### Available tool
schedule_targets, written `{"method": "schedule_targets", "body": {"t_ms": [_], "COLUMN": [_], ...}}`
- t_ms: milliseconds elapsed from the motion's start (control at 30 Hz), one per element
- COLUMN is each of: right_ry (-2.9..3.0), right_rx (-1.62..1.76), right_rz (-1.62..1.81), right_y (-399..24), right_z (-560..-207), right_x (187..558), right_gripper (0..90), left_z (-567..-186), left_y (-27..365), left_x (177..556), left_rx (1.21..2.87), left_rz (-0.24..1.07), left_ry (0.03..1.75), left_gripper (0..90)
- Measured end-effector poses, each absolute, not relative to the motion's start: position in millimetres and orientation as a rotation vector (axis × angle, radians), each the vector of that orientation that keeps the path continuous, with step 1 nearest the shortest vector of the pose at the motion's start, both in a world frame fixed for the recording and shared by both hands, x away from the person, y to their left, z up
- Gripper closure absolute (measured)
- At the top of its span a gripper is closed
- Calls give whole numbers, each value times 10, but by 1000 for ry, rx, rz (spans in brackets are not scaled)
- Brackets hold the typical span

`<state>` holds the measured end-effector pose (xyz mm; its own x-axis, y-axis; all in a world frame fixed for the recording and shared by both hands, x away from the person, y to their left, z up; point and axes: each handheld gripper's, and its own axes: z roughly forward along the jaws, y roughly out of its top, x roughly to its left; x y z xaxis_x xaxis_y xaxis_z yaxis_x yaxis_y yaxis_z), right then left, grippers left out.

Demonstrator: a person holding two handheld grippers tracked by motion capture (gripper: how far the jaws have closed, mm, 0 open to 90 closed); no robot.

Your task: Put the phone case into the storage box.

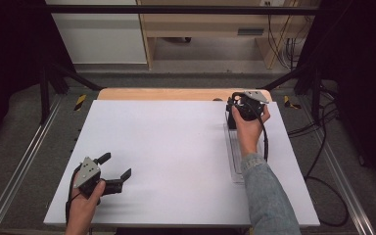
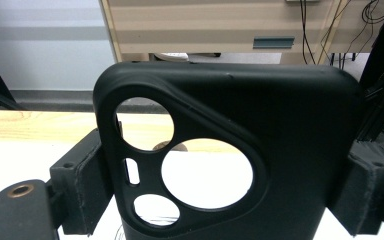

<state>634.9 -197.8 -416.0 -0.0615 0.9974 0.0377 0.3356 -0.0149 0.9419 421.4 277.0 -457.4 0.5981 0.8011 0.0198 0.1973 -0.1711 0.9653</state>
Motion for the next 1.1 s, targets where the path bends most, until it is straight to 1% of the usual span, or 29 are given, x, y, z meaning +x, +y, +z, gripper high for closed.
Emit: {"method": "schedule_targets", "body": {"t_ms": [1100], "right_ry": [1527], "right_rx": [1395], "right_rz": [1091], "right_y": [-1924], "right_z": [-4170], "right_x": [6351], "right_gripper": [133], "left_z": [-4575], "left_y": [2764], "left_x": [4214], "left_rx": [1697], "left_rz": [663], "left_ry": [828], "left_gripper": [42]}}
